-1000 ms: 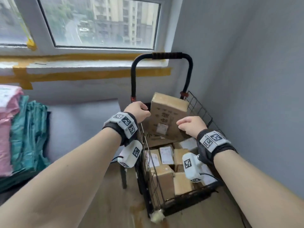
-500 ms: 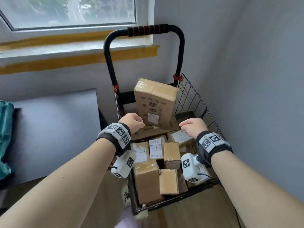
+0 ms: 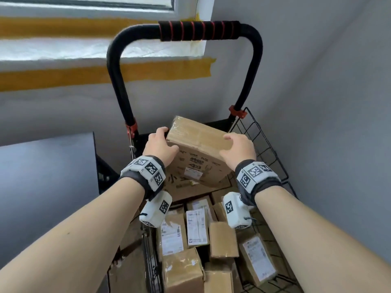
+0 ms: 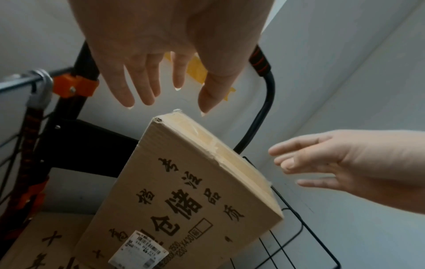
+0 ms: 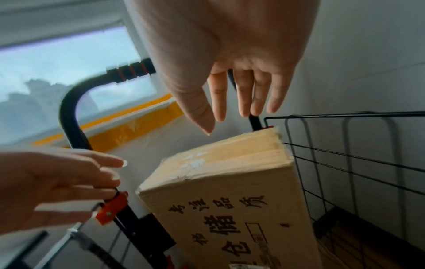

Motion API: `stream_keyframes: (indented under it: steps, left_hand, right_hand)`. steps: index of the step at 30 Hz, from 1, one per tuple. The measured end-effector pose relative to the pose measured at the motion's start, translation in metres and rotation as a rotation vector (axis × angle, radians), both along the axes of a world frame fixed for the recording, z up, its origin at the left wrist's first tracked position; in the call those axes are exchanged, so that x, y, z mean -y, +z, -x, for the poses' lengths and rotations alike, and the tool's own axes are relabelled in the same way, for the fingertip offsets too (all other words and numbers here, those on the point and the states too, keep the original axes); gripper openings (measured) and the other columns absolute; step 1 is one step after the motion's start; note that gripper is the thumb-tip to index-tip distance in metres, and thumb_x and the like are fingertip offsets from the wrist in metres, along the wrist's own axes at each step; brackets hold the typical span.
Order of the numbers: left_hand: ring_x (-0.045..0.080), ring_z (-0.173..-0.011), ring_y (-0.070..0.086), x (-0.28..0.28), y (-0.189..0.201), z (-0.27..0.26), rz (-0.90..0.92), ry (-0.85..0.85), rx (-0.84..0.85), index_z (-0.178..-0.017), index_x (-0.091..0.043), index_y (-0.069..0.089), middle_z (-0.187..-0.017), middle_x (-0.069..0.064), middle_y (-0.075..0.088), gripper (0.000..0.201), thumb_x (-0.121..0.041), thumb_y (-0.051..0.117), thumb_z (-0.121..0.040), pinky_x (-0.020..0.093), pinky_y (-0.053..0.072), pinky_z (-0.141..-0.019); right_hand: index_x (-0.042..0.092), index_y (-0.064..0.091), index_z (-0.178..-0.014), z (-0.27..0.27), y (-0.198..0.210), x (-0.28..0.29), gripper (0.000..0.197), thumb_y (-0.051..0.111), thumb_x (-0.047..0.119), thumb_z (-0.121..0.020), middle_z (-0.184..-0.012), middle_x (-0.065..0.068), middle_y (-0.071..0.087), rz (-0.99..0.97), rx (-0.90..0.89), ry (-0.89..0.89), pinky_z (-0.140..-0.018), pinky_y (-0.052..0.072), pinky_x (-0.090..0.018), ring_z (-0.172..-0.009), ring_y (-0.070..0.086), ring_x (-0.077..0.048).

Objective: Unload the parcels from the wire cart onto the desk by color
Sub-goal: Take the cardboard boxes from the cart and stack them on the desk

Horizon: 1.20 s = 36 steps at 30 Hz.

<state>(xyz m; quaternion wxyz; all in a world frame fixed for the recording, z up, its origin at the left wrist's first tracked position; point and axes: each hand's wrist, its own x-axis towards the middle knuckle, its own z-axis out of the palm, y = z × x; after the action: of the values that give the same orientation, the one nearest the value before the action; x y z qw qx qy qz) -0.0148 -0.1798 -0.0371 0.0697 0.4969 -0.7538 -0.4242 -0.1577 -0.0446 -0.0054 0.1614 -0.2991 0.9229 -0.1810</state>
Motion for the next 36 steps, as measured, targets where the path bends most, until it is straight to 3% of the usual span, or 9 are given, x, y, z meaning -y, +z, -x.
stream_keyframes:
  steps: [3,6,8,10,18,21,28,32,36]
  left_hand:
    - [0.027,-0.126,0.045,0.02,-0.024,0.012,-0.082,0.03,0.019,-0.146,-0.02,0.024,-0.144,0.012,0.036,0.072,-0.021,0.059,-0.084,0.037,0.041,-0.099]
    - [0.027,-0.127,0.044,0.028,-0.045,0.016,-0.148,0.042,0.041,-0.148,-0.02,0.019,-0.147,0.011,0.032,0.073,-0.02,0.057,-0.086,0.033,0.039,-0.093]
    - [0.027,-0.125,0.046,0.031,-0.059,0.017,-0.177,0.048,0.048,-0.149,-0.021,0.018,-0.148,0.011,0.032,0.074,-0.02,0.057,-0.086,0.03,0.037,-0.086]
    - [0.027,-0.122,0.048,0.034,-0.071,0.018,-0.194,0.046,0.051,-0.149,-0.021,0.018,-0.148,0.011,0.032,0.073,-0.021,0.057,-0.087,0.028,0.036,-0.082]
    - [0.021,-0.107,0.052,0.021,-0.082,0.011,-0.23,0.063,0.089,-0.146,-0.02,0.024,-0.146,0.01,0.034,0.069,-0.023,0.058,-0.087,0.027,0.038,-0.076]
    - [0.023,-0.112,0.053,0.012,-0.071,0.006,-0.231,0.078,0.078,-0.145,-0.02,0.028,-0.145,0.01,0.036,0.066,-0.024,0.059,-0.086,0.028,0.039,-0.077]
    - [0.025,-0.118,0.052,-0.02,-0.028,-0.004,-0.189,0.152,0.019,-0.143,-0.014,0.033,-0.14,0.012,0.044,0.06,-0.021,0.058,-0.089,0.026,0.039,-0.083]
    - [0.027,-0.12,0.051,-0.043,0.003,-0.01,-0.192,0.19,-0.016,-0.143,-0.011,0.033,-0.139,0.013,0.046,0.06,-0.019,0.059,-0.089,0.028,0.039,-0.084]
    - [0.027,-0.116,0.053,-0.067,0.039,-0.017,-0.141,0.22,-0.044,-0.142,-0.011,0.034,-0.136,0.013,0.048,0.059,-0.019,0.058,-0.088,0.026,0.037,-0.078]
  right_hand:
    - [0.027,0.037,-0.139,0.006,-0.019,0.034,0.07,0.067,0.032,-0.077,-0.147,-0.005,0.032,-0.134,-0.093,0.136,-0.113,0.026,-0.044,-0.136,0.027,-0.027]
    - [0.032,0.014,-0.148,0.013,-0.041,0.056,0.099,0.073,0.038,-0.069,-0.157,-0.005,0.011,-0.293,-0.121,0.236,-0.117,0.013,-0.048,-0.144,0.008,-0.027]
    - [0.034,0.003,-0.149,0.019,-0.052,0.065,0.111,0.076,0.04,-0.066,-0.158,-0.006,0.007,-0.354,-0.139,0.264,-0.117,0.007,-0.052,-0.146,0.005,-0.027]
    - [0.035,-0.001,-0.149,0.028,-0.059,0.068,0.115,0.077,0.041,-0.064,-0.156,-0.007,0.013,-0.36,-0.157,0.264,-0.117,0.006,-0.054,-0.145,0.009,-0.027]
    - [0.036,0.008,-0.147,0.025,-0.069,0.055,0.109,0.075,0.042,-0.062,-0.142,-0.004,0.033,-0.26,-0.226,0.305,-0.117,0.009,-0.052,-0.135,0.028,-0.026]
    - [0.037,0.01,-0.147,0.018,-0.06,0.041,0.107,0.075,0.043,-0.063,-0.139,-0.004,0.036,-0.221,-0.21,0.271,-0.116,0.014,-0.05,-0.132,0.03,-0.026]
    - [0.038,0.019,-0.146,0.032,0.009,-0.012,0.108,0.08,0.047,-0.058,-0.139,-0.005,0.042,0.064,0.045,-0.068,-0.109,0.033,-0.044,-0.128,0.038,-0.025]
    - [0.039,0.031,-0.14,0.038,0.053,-0.05,0.101,0.081,0.046,-0.052,-0.135,0.001,0.047,0.239,0.126,-0.129,-0.103,0.041,-0.045,-0.124,0.044,-0.022]
    - [0.038,0.036,-0.138,0.036,0.104,-0.083,0.097,0.082,0.043,-0.053,-0.137,0.005,0.047,0.407,0.121,-0.115,-0.102,0.041,-0.04,-0.126,0.044,-0.018]
